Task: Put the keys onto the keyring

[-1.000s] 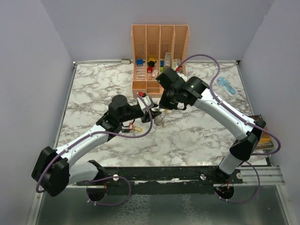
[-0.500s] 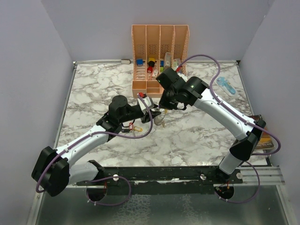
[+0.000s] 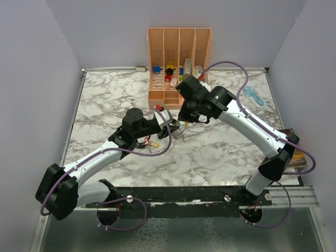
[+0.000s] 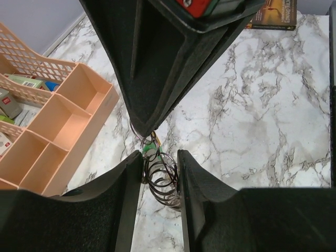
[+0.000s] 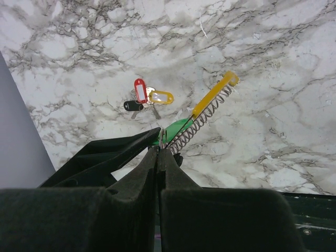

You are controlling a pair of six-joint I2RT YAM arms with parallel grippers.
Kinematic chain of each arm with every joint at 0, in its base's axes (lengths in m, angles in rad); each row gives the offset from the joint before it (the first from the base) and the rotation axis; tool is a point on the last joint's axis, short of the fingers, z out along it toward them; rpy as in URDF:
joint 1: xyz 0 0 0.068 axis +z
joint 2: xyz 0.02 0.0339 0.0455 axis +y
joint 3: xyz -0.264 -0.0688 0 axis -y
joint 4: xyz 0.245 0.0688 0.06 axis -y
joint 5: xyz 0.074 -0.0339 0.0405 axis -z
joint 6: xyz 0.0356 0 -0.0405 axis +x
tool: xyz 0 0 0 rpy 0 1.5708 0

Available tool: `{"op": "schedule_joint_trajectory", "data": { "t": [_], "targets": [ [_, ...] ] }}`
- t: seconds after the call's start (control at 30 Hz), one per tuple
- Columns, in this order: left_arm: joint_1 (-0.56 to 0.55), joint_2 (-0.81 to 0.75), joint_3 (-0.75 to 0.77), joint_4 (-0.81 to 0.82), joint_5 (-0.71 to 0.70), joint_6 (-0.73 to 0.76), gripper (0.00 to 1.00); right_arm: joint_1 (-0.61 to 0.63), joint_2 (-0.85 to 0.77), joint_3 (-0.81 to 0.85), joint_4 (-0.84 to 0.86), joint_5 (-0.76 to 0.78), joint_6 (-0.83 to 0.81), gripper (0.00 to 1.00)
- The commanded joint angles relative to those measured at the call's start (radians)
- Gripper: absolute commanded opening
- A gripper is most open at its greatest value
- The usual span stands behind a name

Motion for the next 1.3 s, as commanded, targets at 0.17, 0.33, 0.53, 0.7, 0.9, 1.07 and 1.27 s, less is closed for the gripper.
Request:
{"op": "schedule_joint_trajectory", "data": {
  "t": [0.17, 0.33, 0.53, 0.7, 0.9, 1.07, 1.27],
  "targets": [
    [-0.004, -0.007, -0.007, 0.01, -0.034, 0.015, 0.31, -0.002, -0.051, -0.037, 0.069, -0.012, 0.023, 0.01],
    [-0.004, -0.006, -0.01, 0.022, -0.033, 0.012, 0.3, -0.001, -0.069, -0.067, 0.092, -0.021, 0.032, 0.01],
    [-0.004, -0.006, -0.013, 0.033, -0.019, 0.012, 0.21, -0.001, -0.081, -0.074, 0.099, -0.016, 0.037, 0.01],
    [-0.004, -0.007, -0.015, 0.033, 0.009, 0.025, 0.11, -0.001, -0.085, -0.079, 0.104, -0.016, 0.039, 0.01],
    [-0.004, -0.01, -0.013, 0.019, 0.039, 0.052, 0.0, -0.001, -0.095, -0.096, 0.115, -0.016, 0.049, 0.01],
    [-0.004, -0.014, -0.014, 0.014, 0.069, 0.073, 0.0, -0.001, -0.118, -0.131, 0.142, -0.016, 0.053, 0.01],
    [-0.002, -0.02, -0.008, -0.015, 0.133, 0.118, 0.0, -0.001, -0.173, -0.203, 0.226, -0.015, 0.035, 0.01]
  ]
}}
